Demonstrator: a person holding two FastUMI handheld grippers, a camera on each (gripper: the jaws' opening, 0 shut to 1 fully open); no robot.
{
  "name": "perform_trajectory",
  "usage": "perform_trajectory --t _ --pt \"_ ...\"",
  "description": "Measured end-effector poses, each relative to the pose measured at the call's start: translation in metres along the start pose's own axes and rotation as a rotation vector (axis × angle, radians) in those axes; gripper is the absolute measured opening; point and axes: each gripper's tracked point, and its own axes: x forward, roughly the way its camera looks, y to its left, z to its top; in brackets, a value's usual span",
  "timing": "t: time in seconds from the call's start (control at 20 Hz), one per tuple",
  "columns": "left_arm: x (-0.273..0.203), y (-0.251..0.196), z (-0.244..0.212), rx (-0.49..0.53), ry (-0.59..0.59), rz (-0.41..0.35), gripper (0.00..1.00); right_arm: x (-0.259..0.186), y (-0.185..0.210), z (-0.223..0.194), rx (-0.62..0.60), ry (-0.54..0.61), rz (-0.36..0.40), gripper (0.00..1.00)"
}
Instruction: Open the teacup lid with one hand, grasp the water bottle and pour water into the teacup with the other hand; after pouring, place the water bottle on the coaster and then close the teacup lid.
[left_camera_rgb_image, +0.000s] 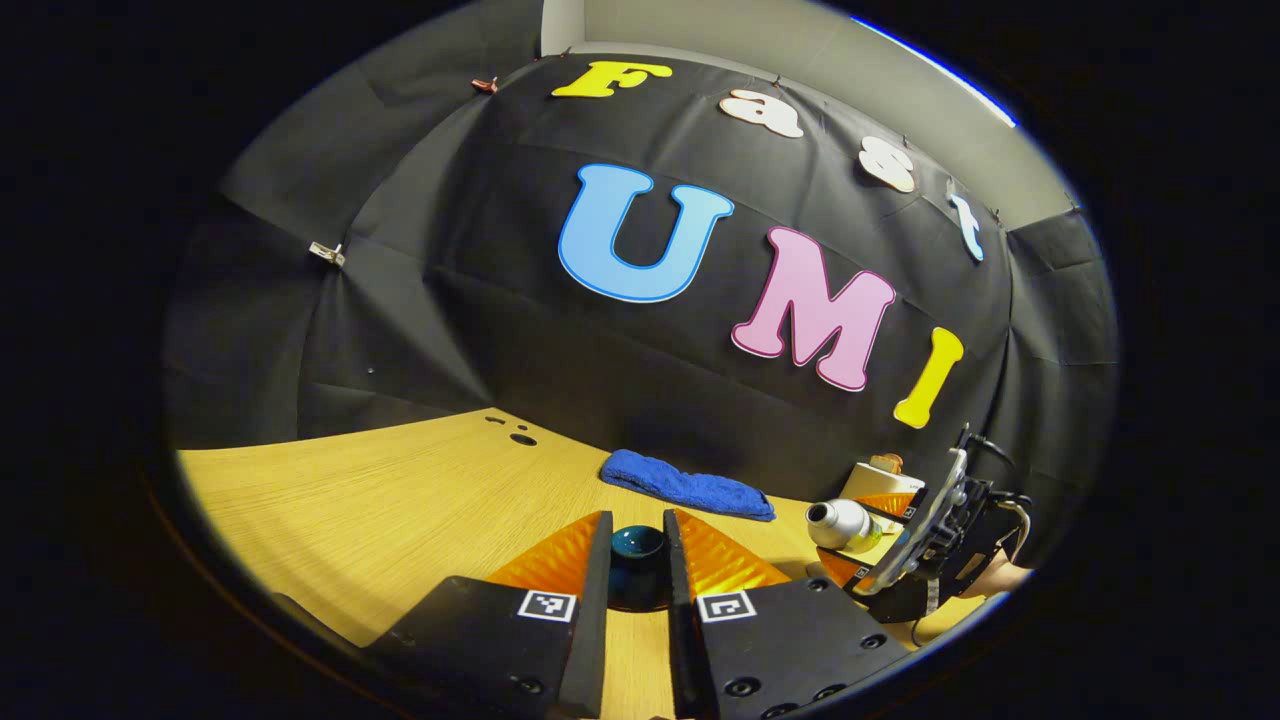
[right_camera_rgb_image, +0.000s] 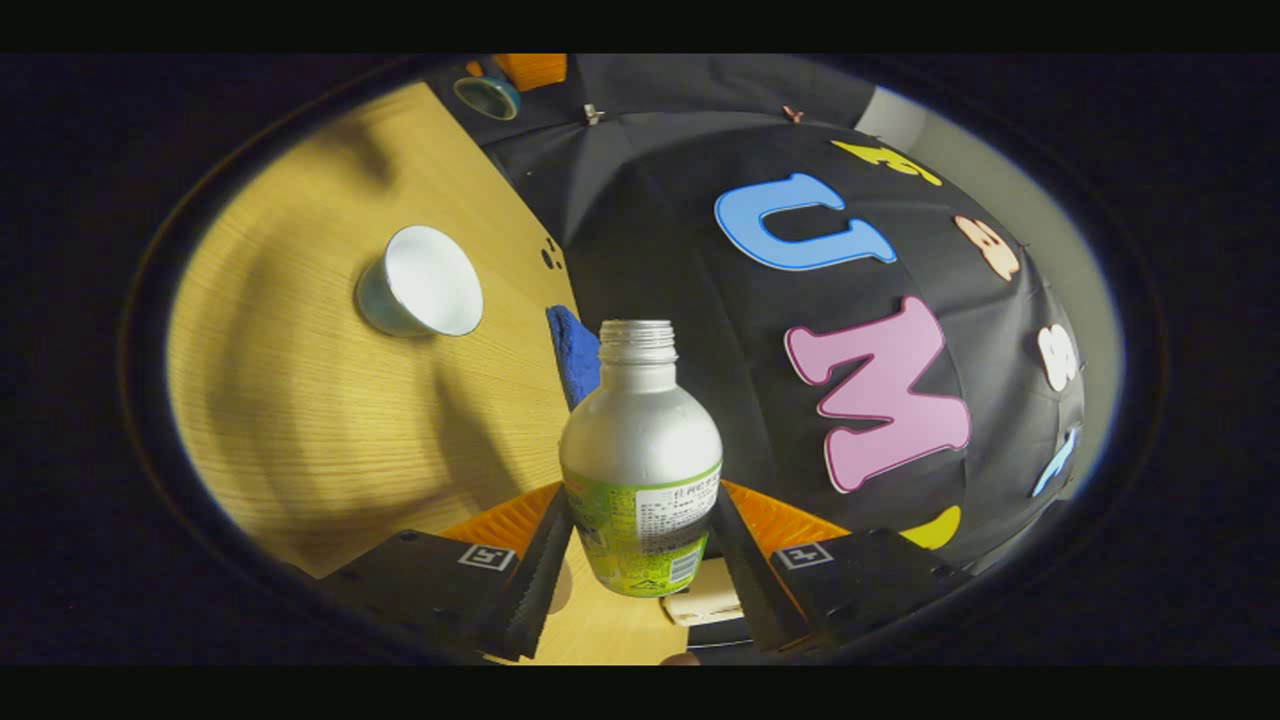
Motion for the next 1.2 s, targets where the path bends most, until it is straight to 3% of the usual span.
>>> perform_trajectory --t 0.05,0.65,1.1,1.2 --pt "0.000 0.001 -0.001 -0.004 0.003 0.000 0.30 0.002 -0.001 0.003 -0.035 -0.002 -0.009 0.79" --pt "0.000 0.011 -0.007 -0.018 0.016 0.013 0.30 0.017 0.003 0.028 -0.279 -0.029 -0.062 0.79" --pt "0.001 0.014 -0.008 -0.022 0.019 0.016 0.30 0.021 0.001 0.030 -0.376 -0.018 -0.086 0.82" --pt "0.000 0.014 -0.007 -0.022 0.019 0.016 0.30 0.022 0.001 0.033 -0.402 -0.025 -0.092 0.78"
